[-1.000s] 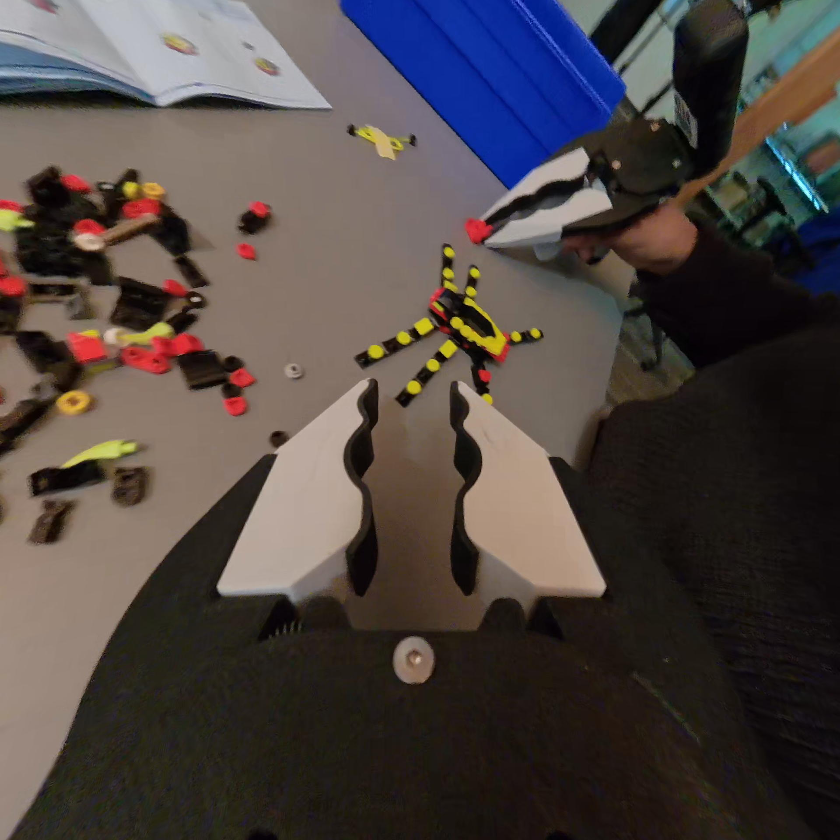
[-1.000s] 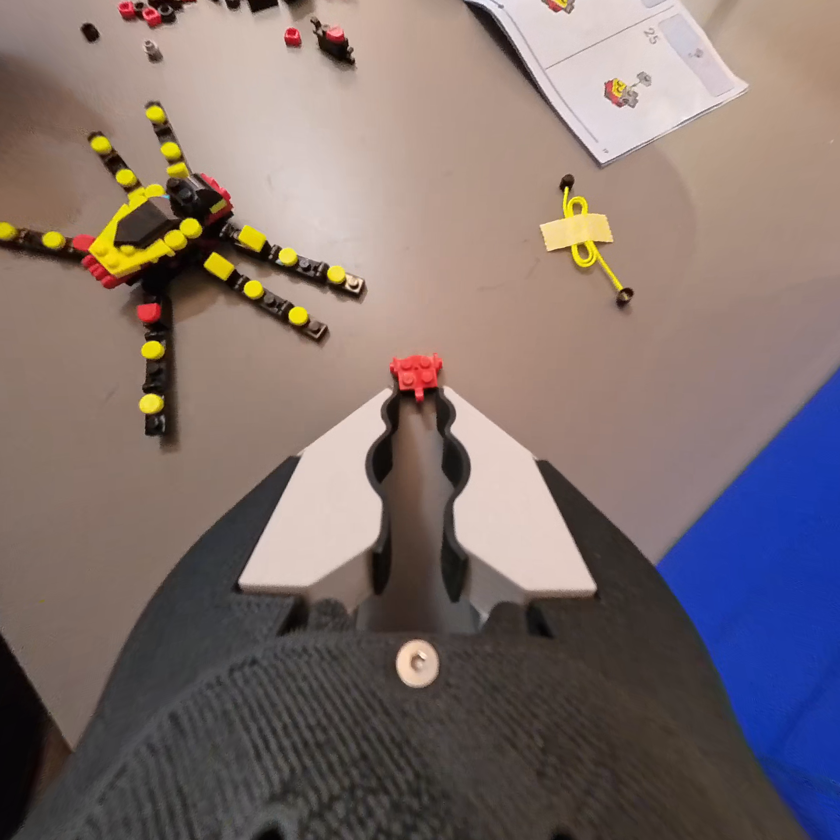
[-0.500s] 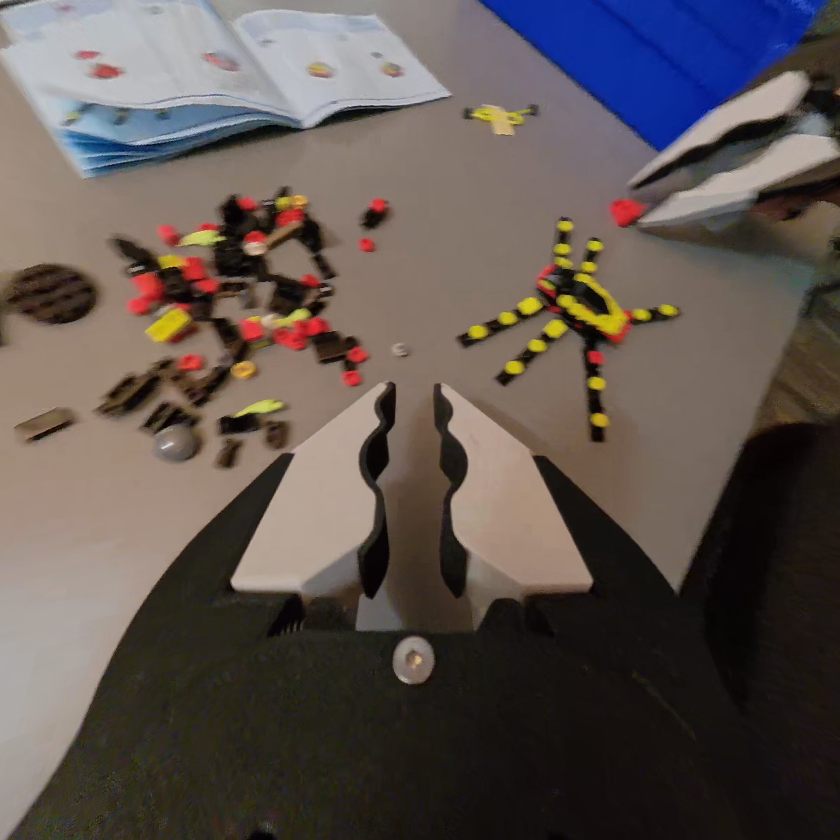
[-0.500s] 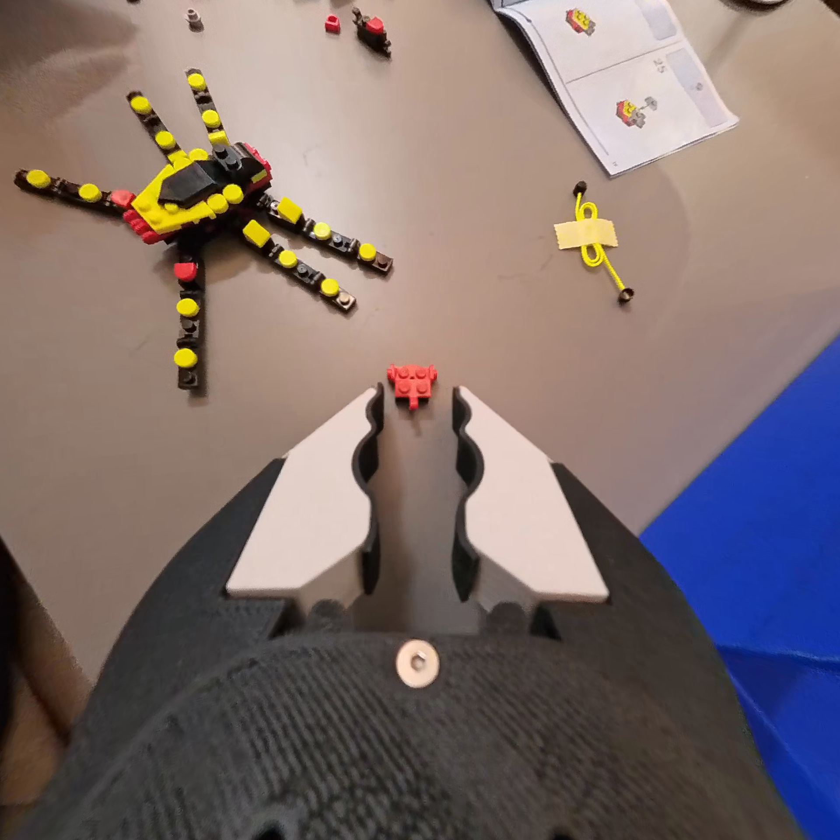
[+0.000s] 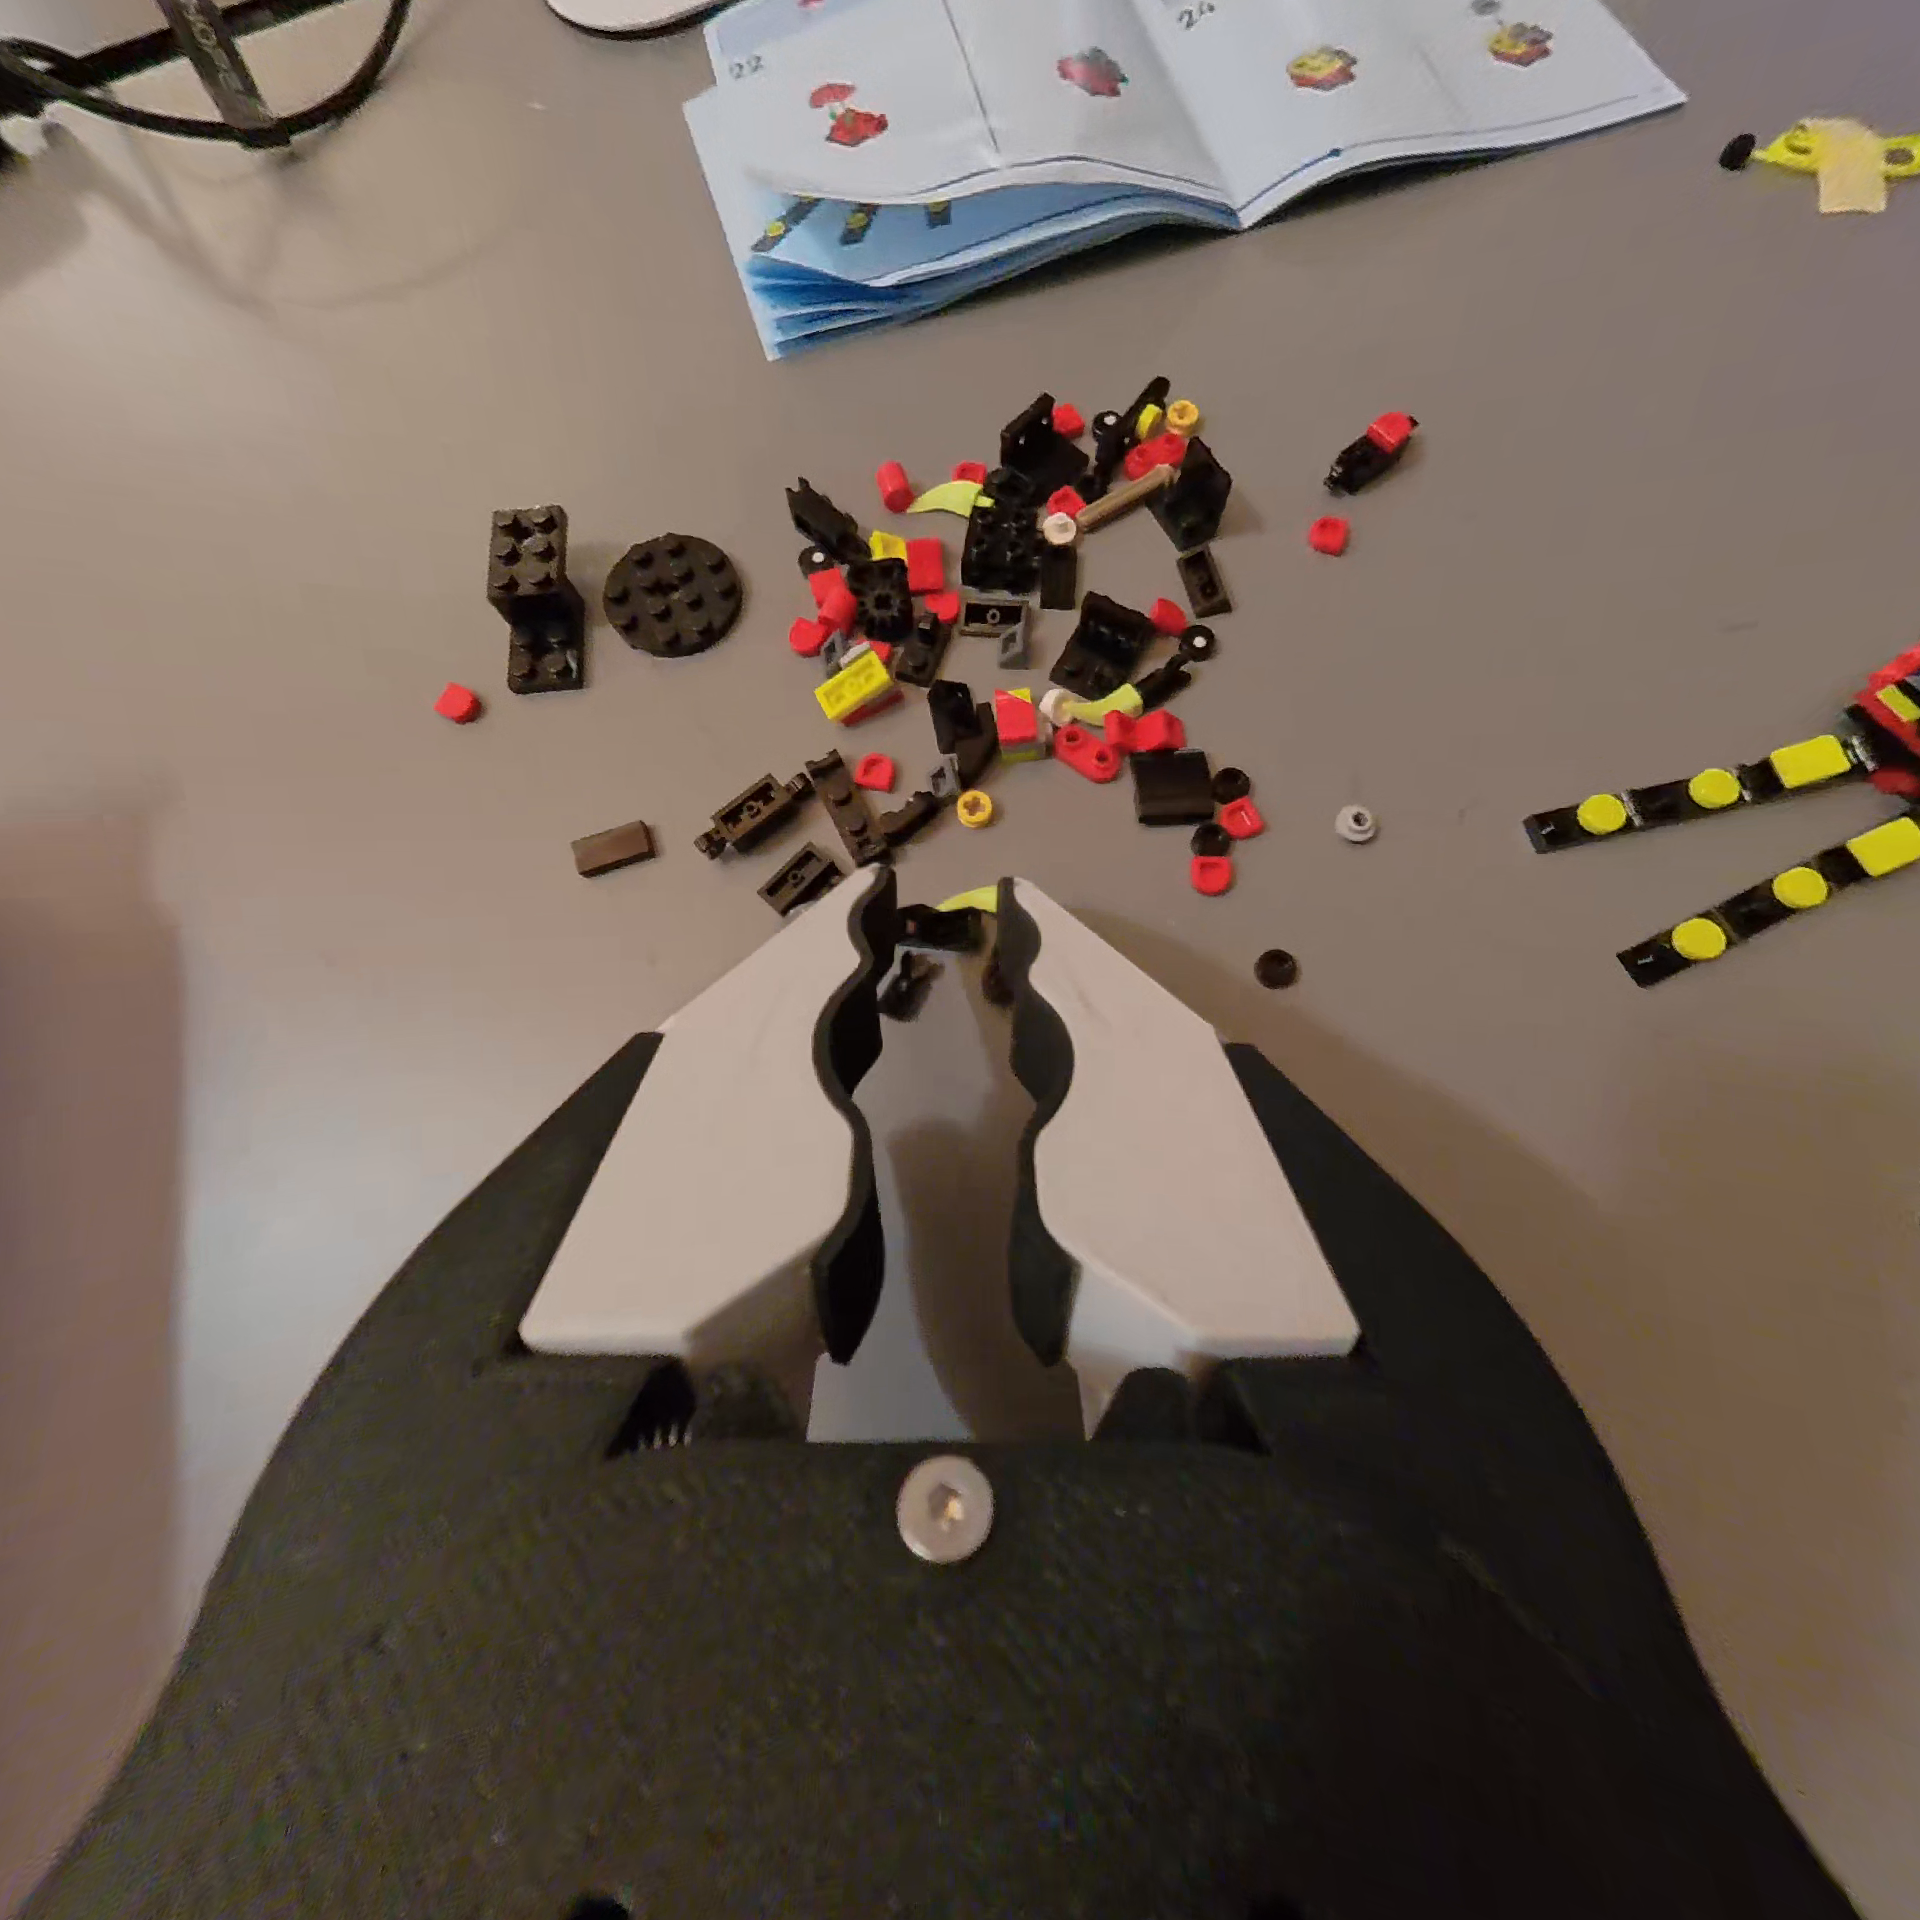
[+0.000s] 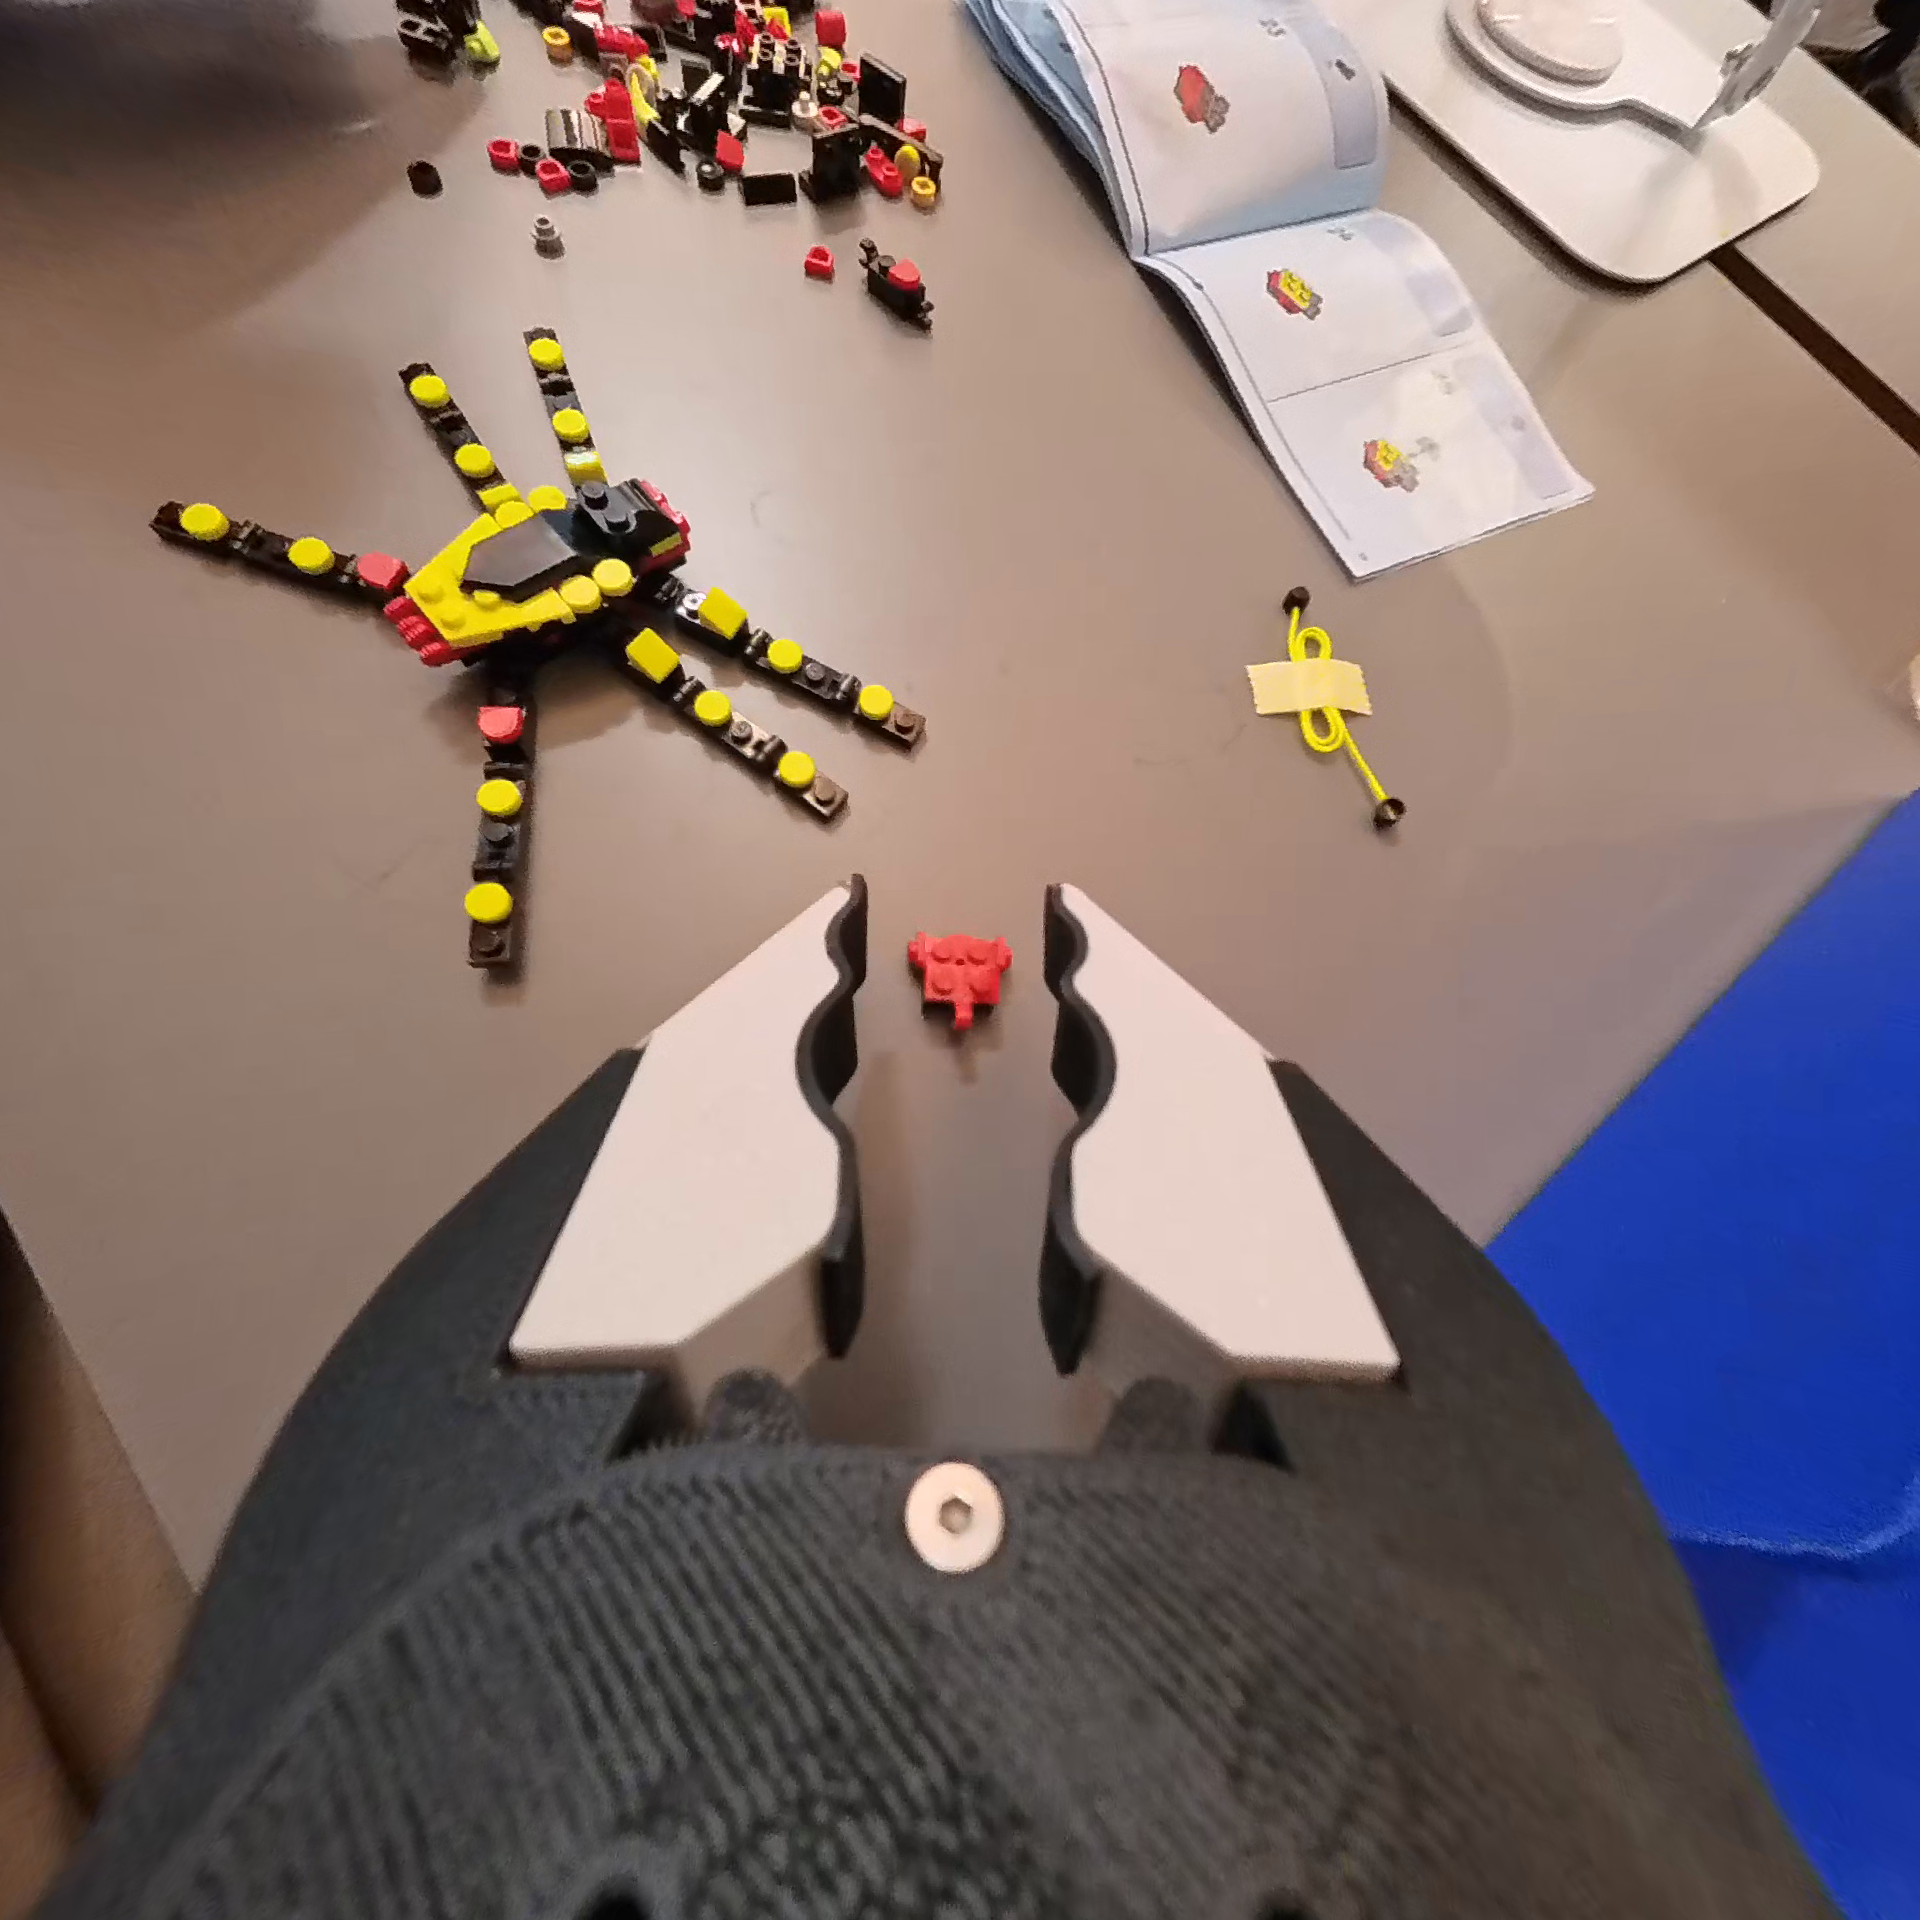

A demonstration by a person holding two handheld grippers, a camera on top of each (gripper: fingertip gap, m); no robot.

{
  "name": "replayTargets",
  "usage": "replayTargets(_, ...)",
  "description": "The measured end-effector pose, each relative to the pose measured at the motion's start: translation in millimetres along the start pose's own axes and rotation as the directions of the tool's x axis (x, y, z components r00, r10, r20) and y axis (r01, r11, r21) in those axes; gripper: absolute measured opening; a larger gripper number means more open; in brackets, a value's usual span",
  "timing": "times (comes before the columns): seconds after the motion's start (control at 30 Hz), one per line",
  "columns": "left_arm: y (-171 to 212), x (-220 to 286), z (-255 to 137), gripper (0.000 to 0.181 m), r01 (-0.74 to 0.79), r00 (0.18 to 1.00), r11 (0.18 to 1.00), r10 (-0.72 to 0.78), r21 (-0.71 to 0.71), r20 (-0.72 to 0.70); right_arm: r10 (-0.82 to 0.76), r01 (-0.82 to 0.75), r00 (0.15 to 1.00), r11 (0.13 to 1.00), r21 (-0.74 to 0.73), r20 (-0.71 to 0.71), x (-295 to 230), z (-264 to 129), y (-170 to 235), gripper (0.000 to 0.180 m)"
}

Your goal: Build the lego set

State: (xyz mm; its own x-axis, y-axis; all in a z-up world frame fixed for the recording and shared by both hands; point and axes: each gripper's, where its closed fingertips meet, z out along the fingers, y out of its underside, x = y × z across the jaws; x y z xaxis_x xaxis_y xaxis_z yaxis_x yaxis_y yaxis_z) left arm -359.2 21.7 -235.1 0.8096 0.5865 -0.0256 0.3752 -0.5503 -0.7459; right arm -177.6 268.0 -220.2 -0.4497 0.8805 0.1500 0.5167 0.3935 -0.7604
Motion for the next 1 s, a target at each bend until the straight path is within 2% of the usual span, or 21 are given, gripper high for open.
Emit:
replayTargets(0.27,14.7,-0.8,7.5,0.017,0.064,0.997,0.996,-0.066,-0.069,-0.033,-0.001,0.001,1.000,1.000,0.005,0.007,-2.4,1.2,-2.1,0.032)
replayTargets(0.4,14.1,-3.1,7.6,0.007,0.107,0.993,0.992,-0.109,-0.063,-0.042,-0.003,0.003,1.000,1.000,0.005,0.014,-4.3,2.4,-2.7,0.031)
replayTargets(0.5,8.1,-2.4,3.3,0.007,0.160,0.984,0.987,-0.162,-0.029,-0.080,-0.006,0.005,1.000,1.000,0.010,0.016,-5.5,2.9,-4.4,0.031)
replayTargets(0.6,-6.3,1.9,-5.1,0.007,0.216,0.966,0.975,-0.207,0.044,-0.155,-0.015,0.015,1.000,1.000,0.014,0.014,-6.0,3.1,-6.2,0.030)
replayTargets(0.77,-44.5,45.4,-33.2,0.007,0.277,0.888,0.939,-0.170,0.203,-0.427,-0.015,0.012,1.000,0.992,0.122,0.024,-13.5,0.3,-32.1,0.026)
replayTargets(0.8,-48.2,59.8,-38.3,0.007,0.309,0.844,0.931,-0.175,0.194,-0.507,-0.011,0.005,0.999,0.987,0.159,0.035,-18.1,-1.3,-41.0,0.026)
replayTargets(0.83,-51.5,76.7,-45.0,0.007,0.372,0.758,0.916,-0.207,0.151,-0.618,-0.011,0.001,0.999,0.980,0.198,0.048,-23.5,-3.2,-50.3,0.026)
replayTargets(0.9,-63.1,102.1,-64.2,0.007,0.547,0.466,0.837,-0.329,-0.025,-0.821,-0.035,0.015,0.997,0.962,0.272,0.072,-37.0,-7.5,-67.8,0.026)
replayTargets(0.93,-70.4,107.0,-73.0,0.006,0.616,0.318,0.781,-0.368,-0.105,-0.874,-0.057,0.031,0.995,0.952,0.304,0.079,-44.1,-9.7,-75.5,0.025)
replayTargets(0.97,-74.8,109.6,-78.8,0.006,0.656,0.201,0.734,-0.393,-0.175,-0.897,-0.083,0.050,0.993,0.942,0.332,0.084,-51.5,-11.5,-82.3,0.025)
replayTargets(1.0,-76.0,112.7,-81.8,0.006,0.669,0.118,0.706,-0.411,-0.234,-0.904,-0.109,0.071,0.990,0.931,0.357,0.089,-58.9,-13.2,-88.3,0.024)
